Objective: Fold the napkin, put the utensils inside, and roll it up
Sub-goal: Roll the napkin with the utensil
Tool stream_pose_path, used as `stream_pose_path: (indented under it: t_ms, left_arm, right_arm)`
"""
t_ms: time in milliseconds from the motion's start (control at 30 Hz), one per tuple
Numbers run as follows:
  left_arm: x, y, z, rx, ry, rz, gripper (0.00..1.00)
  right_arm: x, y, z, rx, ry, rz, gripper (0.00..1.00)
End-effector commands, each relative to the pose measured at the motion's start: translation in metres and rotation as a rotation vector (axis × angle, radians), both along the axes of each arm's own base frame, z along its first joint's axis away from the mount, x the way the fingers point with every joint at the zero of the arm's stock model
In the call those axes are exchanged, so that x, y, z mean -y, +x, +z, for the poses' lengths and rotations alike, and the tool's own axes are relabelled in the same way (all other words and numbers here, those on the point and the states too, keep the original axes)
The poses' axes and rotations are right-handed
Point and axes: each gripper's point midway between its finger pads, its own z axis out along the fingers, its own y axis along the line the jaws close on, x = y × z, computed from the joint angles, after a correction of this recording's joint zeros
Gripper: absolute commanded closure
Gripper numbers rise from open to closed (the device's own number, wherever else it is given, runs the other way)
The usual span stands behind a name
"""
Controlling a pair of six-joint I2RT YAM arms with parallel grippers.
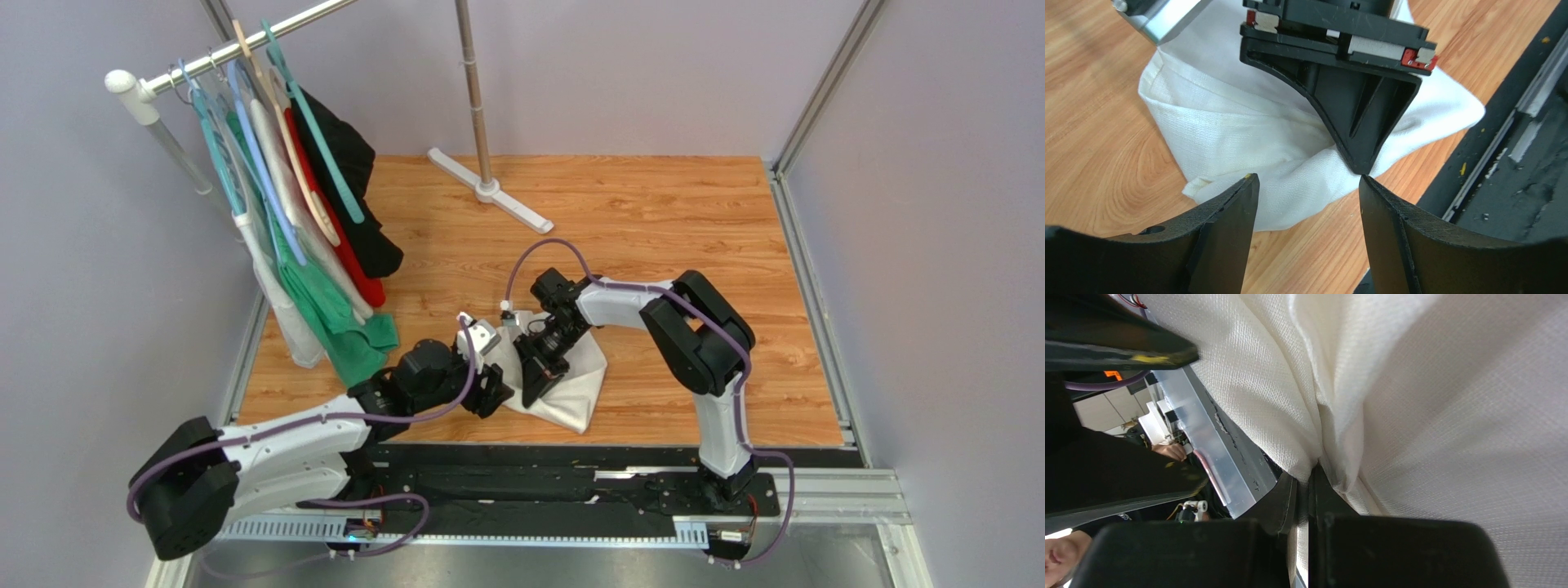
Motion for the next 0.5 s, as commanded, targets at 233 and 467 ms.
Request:
stream_pose_path:
  t_ms: [233, 467]
  left_arm:
    - [0.038, 0.018, 0.0, 0.115, 0.059, -0.092, 0.31]
    - [0.04, 0.014, -0.012, 0.051, 0.118, -0.114, 0.46]
  right_arm:
    - [0.009, 0.008, -0.012, 0.017, -0.009, 0.026, 1.0]
    - [0.011, 0.012, -0.013, -0.003, -0.008, 0.02, 1.0]
